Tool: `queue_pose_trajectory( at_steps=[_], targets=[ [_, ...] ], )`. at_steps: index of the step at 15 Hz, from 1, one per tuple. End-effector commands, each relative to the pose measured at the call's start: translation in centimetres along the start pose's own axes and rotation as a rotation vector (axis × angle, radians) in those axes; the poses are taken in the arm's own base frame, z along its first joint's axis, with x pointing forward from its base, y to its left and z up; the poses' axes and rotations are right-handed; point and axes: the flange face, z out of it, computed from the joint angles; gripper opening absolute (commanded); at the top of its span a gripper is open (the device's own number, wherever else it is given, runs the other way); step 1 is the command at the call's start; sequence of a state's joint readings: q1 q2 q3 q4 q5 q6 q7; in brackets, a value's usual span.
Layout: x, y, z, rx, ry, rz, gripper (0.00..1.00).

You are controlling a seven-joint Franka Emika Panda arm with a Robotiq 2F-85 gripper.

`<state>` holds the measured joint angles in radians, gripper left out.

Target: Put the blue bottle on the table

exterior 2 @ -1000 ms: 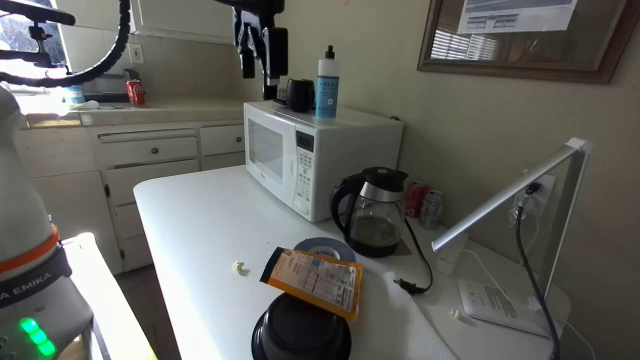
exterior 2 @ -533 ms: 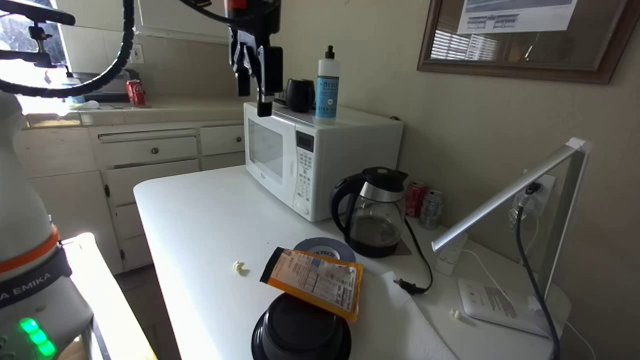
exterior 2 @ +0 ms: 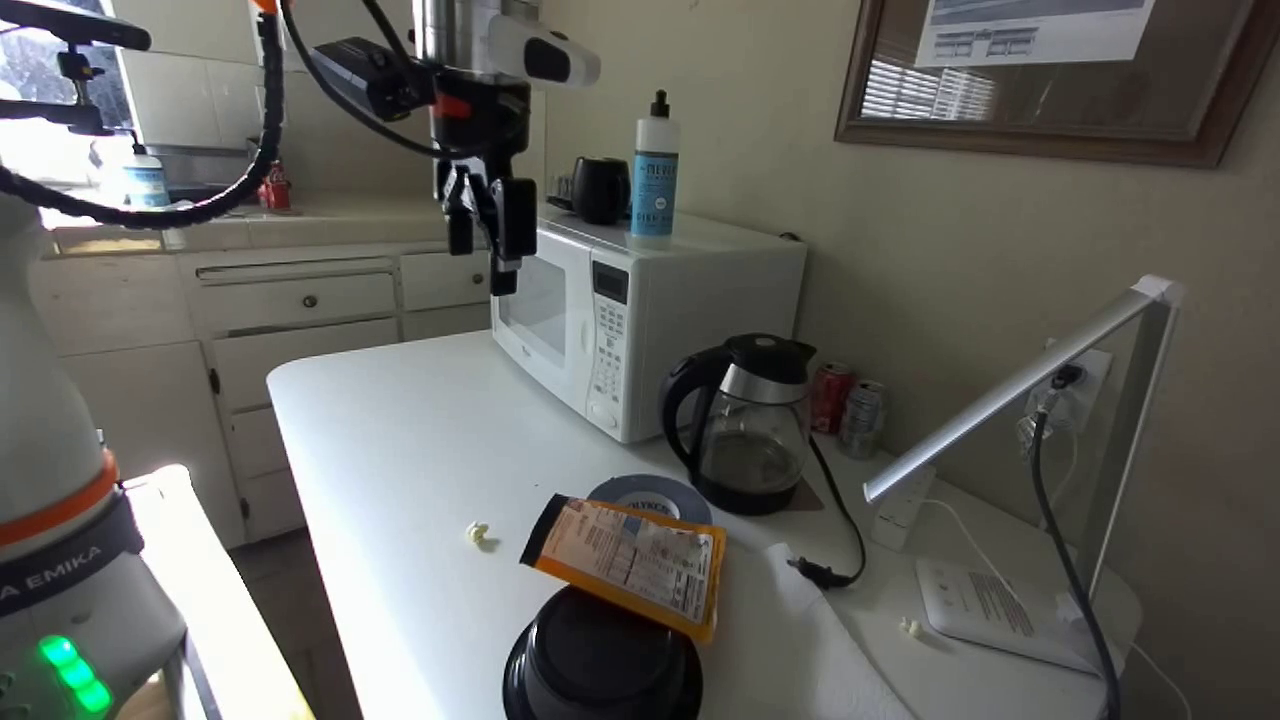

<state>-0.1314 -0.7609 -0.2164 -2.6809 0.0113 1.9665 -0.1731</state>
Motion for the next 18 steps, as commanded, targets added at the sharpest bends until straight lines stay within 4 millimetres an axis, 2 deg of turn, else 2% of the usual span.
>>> queue_pose_trajectory(
  at_steps=[1,3,5,8,10,11,12,13,18],
  targets=[
    [2.1,-6.3,-2.6,0.082,0.153,-0.041,1.0],
    [4.3,-10.3,-5.1,0.098,0.264,-0.094,1.0],
    [7.4,-13.9,-8.1,0.095,0.383,-0.133,1.0],
    [12.3,-17.1,-12.0,0.059,0.507,-0.168,1.0],
    [15.5,-18.5,-13.0,0.068,0.479,-0.181,1.0],
    [11.4,-17.3,-12.9,0.065,0.512,-0.183,1.0],
    [12.6,-17.6,-13.1,0.065,0.511,-0.185,1.0],
    [12.9,-17.6,-12.9,0.064,0.507,-0.184,1.0],
    [12.0,-17.4,-13.3,0.066,0.517,-0.184,1.0]
  ],
)
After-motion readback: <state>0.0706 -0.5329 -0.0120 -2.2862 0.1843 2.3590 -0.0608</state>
